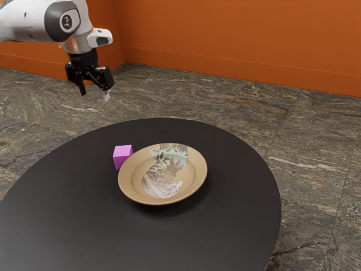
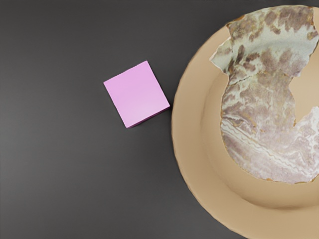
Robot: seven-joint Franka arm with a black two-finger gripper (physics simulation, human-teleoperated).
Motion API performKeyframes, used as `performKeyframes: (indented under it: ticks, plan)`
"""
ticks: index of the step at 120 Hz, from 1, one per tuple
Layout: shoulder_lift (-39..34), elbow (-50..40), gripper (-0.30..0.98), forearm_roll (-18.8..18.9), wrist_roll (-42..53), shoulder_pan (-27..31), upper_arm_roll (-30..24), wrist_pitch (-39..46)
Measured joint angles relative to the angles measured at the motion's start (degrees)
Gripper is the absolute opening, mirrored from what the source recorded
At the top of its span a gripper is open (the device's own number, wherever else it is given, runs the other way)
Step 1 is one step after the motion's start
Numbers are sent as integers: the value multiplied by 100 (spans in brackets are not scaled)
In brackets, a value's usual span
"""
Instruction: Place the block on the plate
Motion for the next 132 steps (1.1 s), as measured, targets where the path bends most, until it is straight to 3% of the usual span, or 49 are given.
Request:
performKeyframes:
  ticks: [59,81,102,132]
  plan:
    - [1530,767,69,-508,-1360,292,-19,406]
    - [2002,778,69,-81,-1734,198,-45,795]
    - [2483,818,69,-379,-1993,303,-42,1168]
    - [3087,1323,69,-446,-2254,303,-40,1466]
